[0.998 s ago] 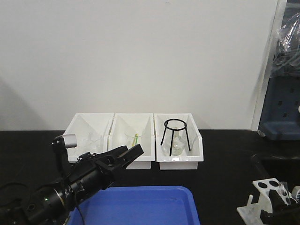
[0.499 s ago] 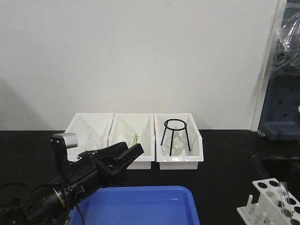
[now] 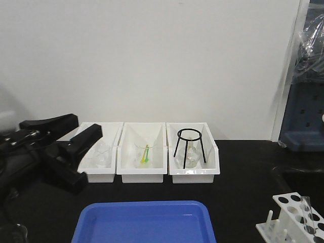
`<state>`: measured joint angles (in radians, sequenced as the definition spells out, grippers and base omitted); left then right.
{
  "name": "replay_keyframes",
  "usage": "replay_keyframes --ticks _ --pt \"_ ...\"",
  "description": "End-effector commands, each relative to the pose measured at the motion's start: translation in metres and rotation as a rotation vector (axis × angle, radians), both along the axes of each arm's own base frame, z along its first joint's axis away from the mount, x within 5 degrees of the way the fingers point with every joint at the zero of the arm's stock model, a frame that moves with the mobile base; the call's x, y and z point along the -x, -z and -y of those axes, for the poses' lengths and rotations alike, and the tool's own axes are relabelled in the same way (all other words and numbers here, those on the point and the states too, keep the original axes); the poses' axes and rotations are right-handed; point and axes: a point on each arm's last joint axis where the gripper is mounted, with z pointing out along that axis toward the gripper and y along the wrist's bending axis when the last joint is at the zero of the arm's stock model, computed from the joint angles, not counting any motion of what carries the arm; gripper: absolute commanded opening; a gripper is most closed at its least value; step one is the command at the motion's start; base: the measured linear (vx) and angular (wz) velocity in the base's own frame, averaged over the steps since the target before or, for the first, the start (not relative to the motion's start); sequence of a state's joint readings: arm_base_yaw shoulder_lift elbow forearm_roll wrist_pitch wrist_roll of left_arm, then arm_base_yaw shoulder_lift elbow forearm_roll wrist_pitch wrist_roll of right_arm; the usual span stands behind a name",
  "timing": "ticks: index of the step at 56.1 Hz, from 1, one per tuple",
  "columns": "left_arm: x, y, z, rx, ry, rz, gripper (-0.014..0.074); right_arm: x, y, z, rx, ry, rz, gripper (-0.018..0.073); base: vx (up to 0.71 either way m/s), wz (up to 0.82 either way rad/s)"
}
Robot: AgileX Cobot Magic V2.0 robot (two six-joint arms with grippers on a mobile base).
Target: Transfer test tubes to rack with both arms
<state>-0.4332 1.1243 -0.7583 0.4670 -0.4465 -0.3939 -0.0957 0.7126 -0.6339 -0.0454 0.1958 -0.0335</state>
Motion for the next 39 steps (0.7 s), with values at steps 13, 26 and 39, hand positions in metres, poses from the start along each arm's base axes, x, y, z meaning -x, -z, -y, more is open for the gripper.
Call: replay_keyframes --ticks 13,26,39 --pt "0.054 -0.004 -0.024 0.070 0.007 0.087 0.0398 0.001 -0.018 0.001 0.022 0.004 0.102 0.0456 0.00 0.00" --pt "0.052 0.000 -0.024 0.063 0.007 0.072 0.0395 0.001 -0.018 0.001 0.022 0.004 0.102 0.0456 0.00 0.00" --pt "0.051 0.001 -0.023 0.060 0.006 0.067 0.0395 0.001 -0.018 0.001 0.022 0.004 0.102 0.0456 0.00 0.00"
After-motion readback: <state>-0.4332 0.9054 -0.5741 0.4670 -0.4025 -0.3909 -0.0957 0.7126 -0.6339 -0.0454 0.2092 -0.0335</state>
